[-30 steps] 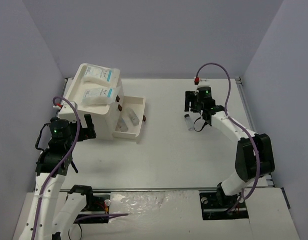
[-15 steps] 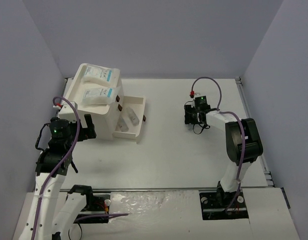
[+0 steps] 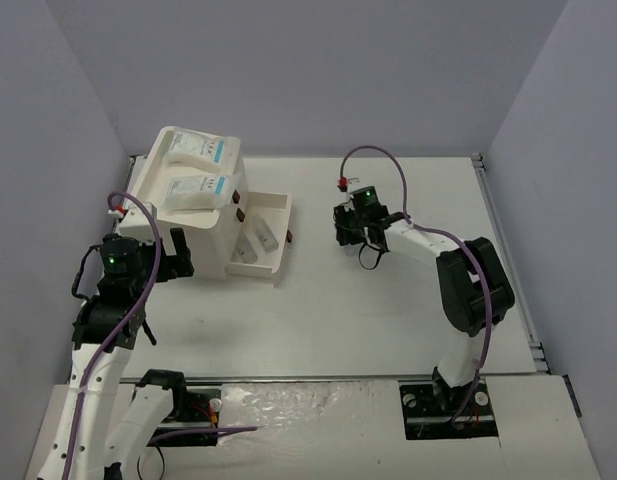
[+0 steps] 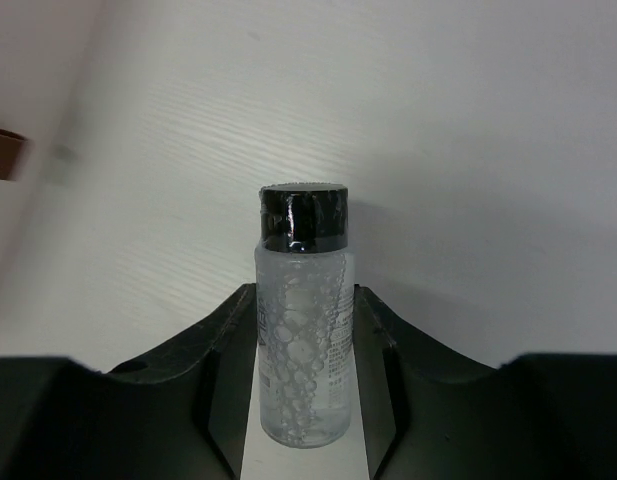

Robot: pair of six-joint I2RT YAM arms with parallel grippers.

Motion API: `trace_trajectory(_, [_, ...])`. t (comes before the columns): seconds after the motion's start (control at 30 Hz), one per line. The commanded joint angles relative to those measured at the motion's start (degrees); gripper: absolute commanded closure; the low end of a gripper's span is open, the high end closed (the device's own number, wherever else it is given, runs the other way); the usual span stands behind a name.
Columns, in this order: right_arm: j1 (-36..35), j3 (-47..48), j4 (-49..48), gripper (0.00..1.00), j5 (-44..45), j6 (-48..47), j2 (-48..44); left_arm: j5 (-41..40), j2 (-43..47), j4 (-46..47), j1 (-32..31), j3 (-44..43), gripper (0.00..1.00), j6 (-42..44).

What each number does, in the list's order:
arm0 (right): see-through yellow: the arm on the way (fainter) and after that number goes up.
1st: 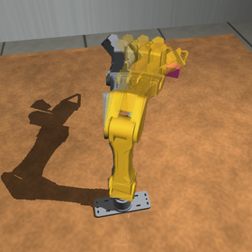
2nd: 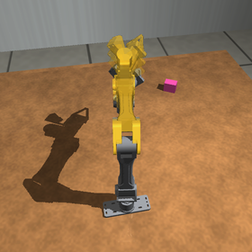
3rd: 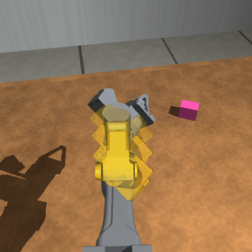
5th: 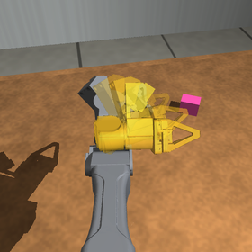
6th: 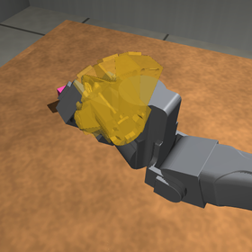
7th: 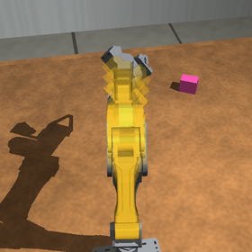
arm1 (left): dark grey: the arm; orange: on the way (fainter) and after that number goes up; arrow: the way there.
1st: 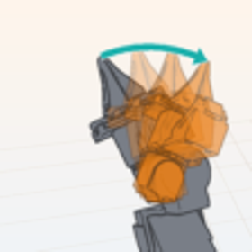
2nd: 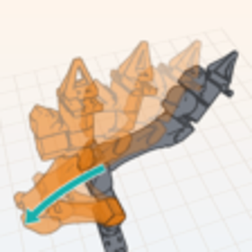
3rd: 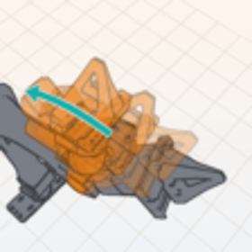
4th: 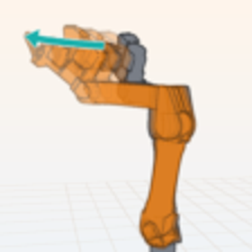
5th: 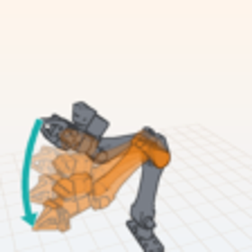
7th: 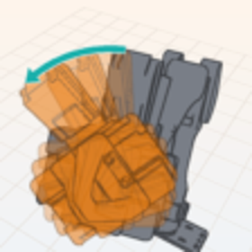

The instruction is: Organize the makeup

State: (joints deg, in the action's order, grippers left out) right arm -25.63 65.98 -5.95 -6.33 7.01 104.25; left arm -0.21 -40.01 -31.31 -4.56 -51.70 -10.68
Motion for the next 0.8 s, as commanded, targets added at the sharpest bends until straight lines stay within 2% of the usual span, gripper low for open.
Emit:
trace_trajectory(0.0, [-5.9,9.5,-7.3,1.0,-0.6,3.4,-3.2,0.0,-0.2,1.7,-0.4,-1.1,0.03,0.0])
trace_trajectory(0.1, [-8.9,18.0,-8.6,1.0,-0.1,5.5,2.5,-0.1,-0.2,1.6,-0.4,-1.1,0.03,0.1])
trace_trajectory(0.27, [-12.3,28.5,-8.8,0.94,-0.2,5.8,11.3,-0.1,0.2,1.6,-0.4,-1.1,0.03,0.1])
trace_trajectory(0.5, [-13.4,35.5,-11.2,0.83,0.3,7.1,19.4,-0.1,0.5,1.7,-0.4,-1.1,0.03,0.1])
trace_trajectory(0.57, [-13.6,36.6,-11.6,0.59,-0.7,7.6,20.8,0.1,0.5,1.7,-0.4,-1.1,0.03,0.1])
trace_trajectory(0.77, [-13.4,34.1,-12.8,0.37,-0.9,5.3,17.3,0.3,0.2,1.6,-0.4,-1.5,0.03,-0.2])
